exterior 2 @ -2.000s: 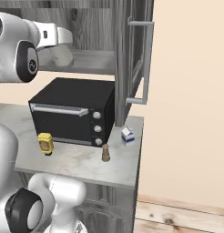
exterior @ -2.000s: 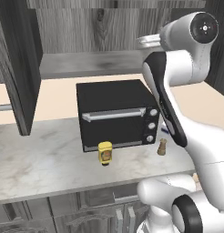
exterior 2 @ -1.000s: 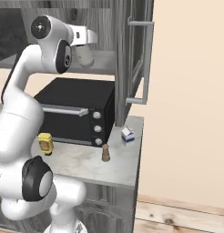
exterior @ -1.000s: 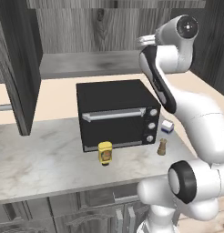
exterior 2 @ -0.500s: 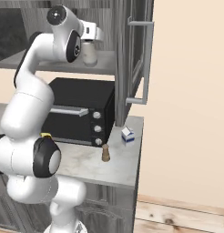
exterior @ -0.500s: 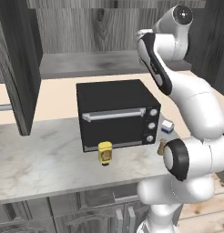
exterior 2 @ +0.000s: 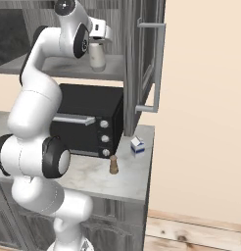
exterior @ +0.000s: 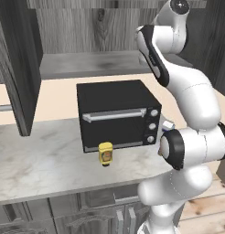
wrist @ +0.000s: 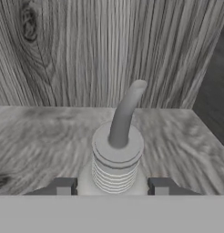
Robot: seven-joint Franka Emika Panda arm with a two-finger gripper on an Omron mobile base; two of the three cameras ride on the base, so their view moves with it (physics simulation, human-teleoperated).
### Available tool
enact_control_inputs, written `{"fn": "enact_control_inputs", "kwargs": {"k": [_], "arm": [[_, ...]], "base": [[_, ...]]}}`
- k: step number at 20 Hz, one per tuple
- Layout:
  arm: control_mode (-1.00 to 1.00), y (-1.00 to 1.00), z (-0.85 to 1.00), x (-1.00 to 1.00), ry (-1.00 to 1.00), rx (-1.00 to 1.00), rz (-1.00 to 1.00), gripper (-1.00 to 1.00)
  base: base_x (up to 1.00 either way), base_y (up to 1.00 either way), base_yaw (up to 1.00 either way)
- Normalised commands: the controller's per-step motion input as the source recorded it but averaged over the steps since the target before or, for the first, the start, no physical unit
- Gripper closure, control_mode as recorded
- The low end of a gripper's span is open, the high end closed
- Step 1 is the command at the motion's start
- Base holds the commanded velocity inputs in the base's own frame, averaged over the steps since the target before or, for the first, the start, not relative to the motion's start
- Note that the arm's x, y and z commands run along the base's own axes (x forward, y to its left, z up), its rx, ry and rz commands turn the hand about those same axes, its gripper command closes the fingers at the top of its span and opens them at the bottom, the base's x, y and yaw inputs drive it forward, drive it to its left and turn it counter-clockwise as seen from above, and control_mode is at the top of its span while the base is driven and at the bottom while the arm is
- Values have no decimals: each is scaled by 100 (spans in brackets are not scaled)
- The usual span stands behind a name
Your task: There are various items on the counter. Only move the condiments/shakers into the cabinet.
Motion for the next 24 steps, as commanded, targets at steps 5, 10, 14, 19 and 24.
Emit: {"fn": "enact_control_inputs", "kwargs": {"k": [5, 10, 14, 19, 24], "arm": [[-100, 0, -29, 8, -6, -3, 0, 100], [-100, 0, -33, 29, -9, -7, 0, -100], [-100, 0, -27, 28, -8, -2, 0, -100], [-100, 0, -8, 14, 0, -4, -1, -100], [-100, 0, -2, 6, 0, -1, -1, -100]], "base": [[0, 0, 0], [0, 0, 0], [0, 0, 0], [0, 0, 0], [0, 0, 0]]}}
